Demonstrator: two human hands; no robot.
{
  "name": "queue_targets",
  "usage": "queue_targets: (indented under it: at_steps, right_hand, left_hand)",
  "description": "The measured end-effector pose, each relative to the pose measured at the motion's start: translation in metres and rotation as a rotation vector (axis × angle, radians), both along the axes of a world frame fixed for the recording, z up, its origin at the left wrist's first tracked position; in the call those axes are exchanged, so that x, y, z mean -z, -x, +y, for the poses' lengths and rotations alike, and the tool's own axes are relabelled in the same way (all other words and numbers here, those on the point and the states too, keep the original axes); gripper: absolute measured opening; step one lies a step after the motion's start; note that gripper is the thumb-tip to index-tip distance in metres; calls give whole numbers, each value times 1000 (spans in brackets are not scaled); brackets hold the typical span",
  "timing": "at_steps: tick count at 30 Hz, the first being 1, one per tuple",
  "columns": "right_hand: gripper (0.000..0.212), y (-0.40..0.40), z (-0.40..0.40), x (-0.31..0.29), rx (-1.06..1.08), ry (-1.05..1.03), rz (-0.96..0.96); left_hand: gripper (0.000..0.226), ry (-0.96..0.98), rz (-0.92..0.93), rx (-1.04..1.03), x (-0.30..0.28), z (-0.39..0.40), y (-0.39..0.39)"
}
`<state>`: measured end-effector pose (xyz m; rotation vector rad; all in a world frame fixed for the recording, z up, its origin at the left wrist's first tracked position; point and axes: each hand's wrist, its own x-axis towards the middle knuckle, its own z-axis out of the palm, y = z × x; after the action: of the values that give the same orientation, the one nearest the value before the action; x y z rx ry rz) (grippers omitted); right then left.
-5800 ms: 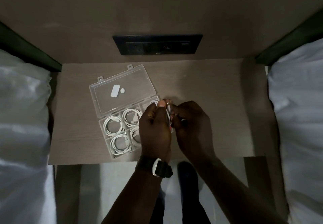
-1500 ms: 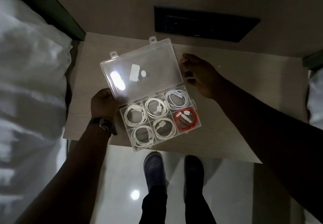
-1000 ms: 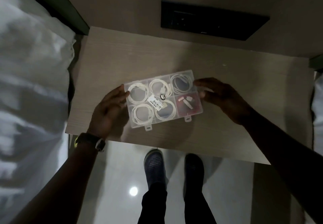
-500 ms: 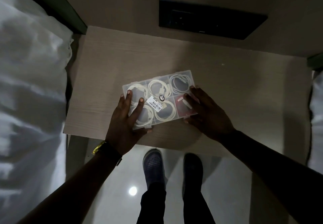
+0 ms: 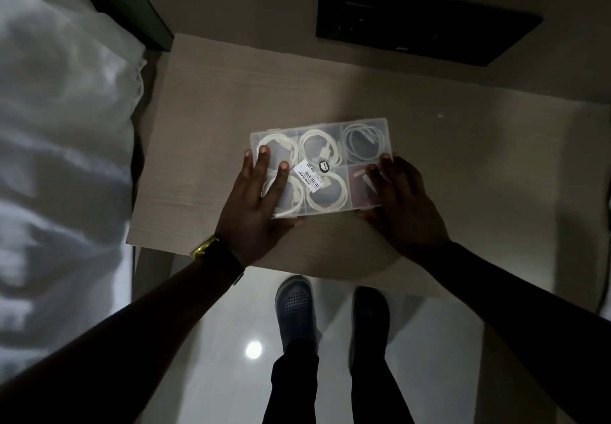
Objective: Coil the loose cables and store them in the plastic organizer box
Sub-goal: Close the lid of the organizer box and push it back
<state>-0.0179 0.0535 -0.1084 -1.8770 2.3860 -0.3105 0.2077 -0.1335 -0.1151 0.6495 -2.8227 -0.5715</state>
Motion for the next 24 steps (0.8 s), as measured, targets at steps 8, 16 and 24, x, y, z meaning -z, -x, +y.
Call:
queue_targets:
  at_steps: [8, 16, 24]
  right_hand:
    - [67, 16, -2, 12, 118, 41, 14]
    - [74, 43, 0, 9, 354, 63, -73]
    - [79, 99, -20, -1, 304, 13, -47]
  left_hand:
    - [88, 1, -33, 115, -4, -31, 34]
    - [100, -171, -72, 158, -16, -52, 112]
    - [99, -285, -11, 46, -19, -54, 146]
